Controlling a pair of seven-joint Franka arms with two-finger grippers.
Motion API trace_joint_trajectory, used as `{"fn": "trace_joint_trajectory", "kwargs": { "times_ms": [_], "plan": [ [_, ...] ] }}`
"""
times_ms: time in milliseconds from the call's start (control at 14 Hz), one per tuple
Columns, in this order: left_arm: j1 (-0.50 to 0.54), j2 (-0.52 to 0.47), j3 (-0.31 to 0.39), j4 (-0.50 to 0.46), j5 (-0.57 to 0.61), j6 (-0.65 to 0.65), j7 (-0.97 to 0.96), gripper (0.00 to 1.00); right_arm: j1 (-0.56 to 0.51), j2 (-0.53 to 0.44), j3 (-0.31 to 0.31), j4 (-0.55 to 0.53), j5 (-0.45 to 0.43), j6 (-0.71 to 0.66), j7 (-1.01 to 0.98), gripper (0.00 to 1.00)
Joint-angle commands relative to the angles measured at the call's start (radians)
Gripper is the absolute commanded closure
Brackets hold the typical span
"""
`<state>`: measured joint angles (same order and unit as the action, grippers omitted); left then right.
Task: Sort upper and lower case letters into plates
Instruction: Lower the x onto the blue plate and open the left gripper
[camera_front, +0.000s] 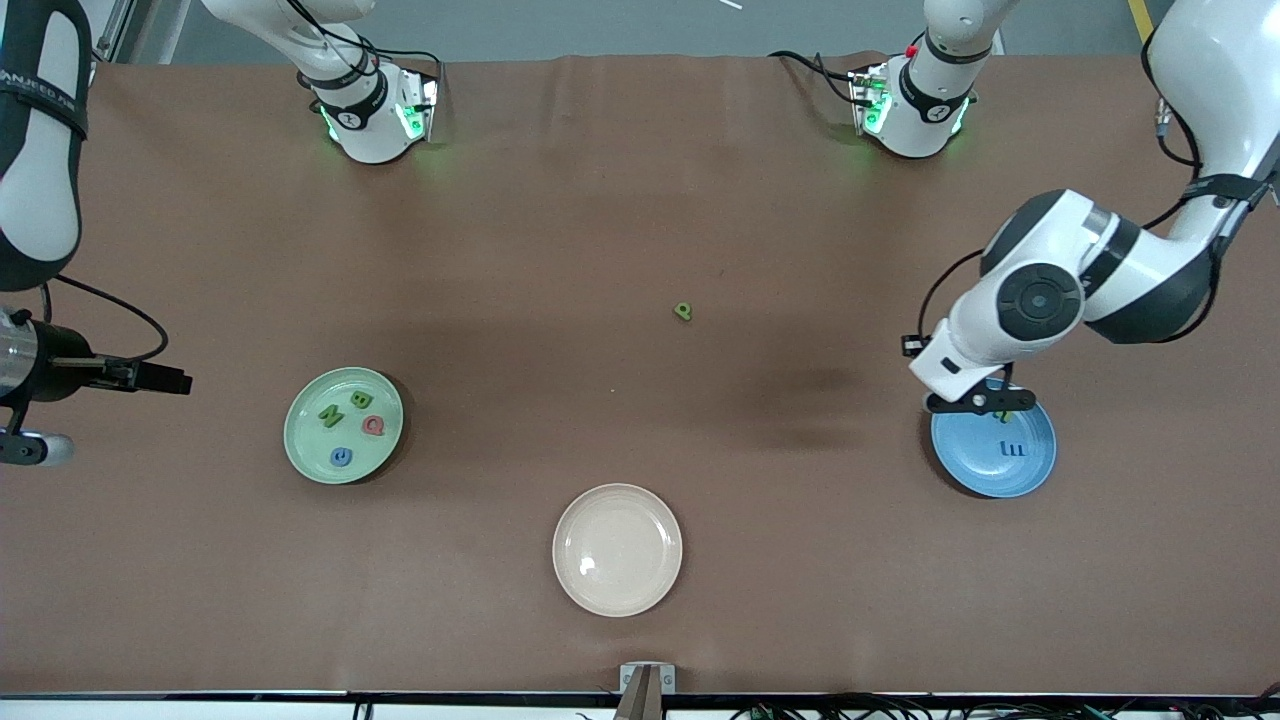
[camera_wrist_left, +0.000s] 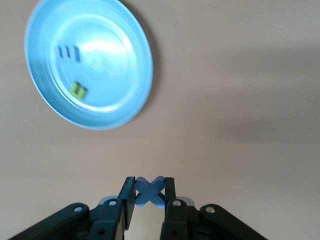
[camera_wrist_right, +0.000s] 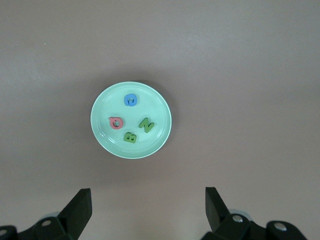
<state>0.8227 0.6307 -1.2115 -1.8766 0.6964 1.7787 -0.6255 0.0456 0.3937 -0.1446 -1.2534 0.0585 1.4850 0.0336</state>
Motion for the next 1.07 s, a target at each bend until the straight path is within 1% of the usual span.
{"fn": "trace_joint_trajectory", "kwargs": {
  "times_ms": [0,143,215,358,430,501,573,716,1003],
  "plan": [
    [0.11,0.012,-0.008,-0.123,0.083,0.186,0.044,0.99,-0.01,-0.119,0.01,-0.147,0.001,0.049,-0.011,0.0],
    [0.188,0.036,-0.007,-0.18,0.155,0.286,0.088,0.99,-0.033,-0.189,0.022,-0.252,-0.002,0.113,-0.011,0.0],
    [0.205,0.05,0.01,-0.197,0.188,0.322,0.093,0.99,-0.049,-0.205,0.04,-0.271,-0.003,0.12,-0.012,0.0],
    [0.207,0.055,0.082,-0.228,0.239,0.422,0.116,0.99,-0.067,-0.237,0.063,-0.294,-0.012,0.113,-0.014,0.0],
    [0.205,0.057,0.131,-0.237,0.245,0.486,0.147,0.99,-0.066,-0.257,0.066,-0.319,-0.034,0.118,-0.014,0.0],
    [0.202,0.067,0.176,-0.236,0.247,0.531,0.186,0.99,-0.069,-0.275,0.088,-0.339,-0.051,0.121,-0.014,0.0],
    [0.196,0.078,0.206,-0.228,0.249,0.562,0.22,0.99,-0.07,-0.283,0.098,-0.345,-0.058,0.121,-0.014,0.0],
    [0.173,0.084,0.234,-0.222,0.264,0.571,0.227,0.99,-0.07,-0.296,0.099,-0.347,-0.059,0.117,-0.012,0.0],
    [0.122,0.096,0.279,-0.204,0.268,0.573,0.214,0.99,-0.064,-0.381,0.1,-0.4,-0.059,0.113,-0.012,0.0]
  ]
}}
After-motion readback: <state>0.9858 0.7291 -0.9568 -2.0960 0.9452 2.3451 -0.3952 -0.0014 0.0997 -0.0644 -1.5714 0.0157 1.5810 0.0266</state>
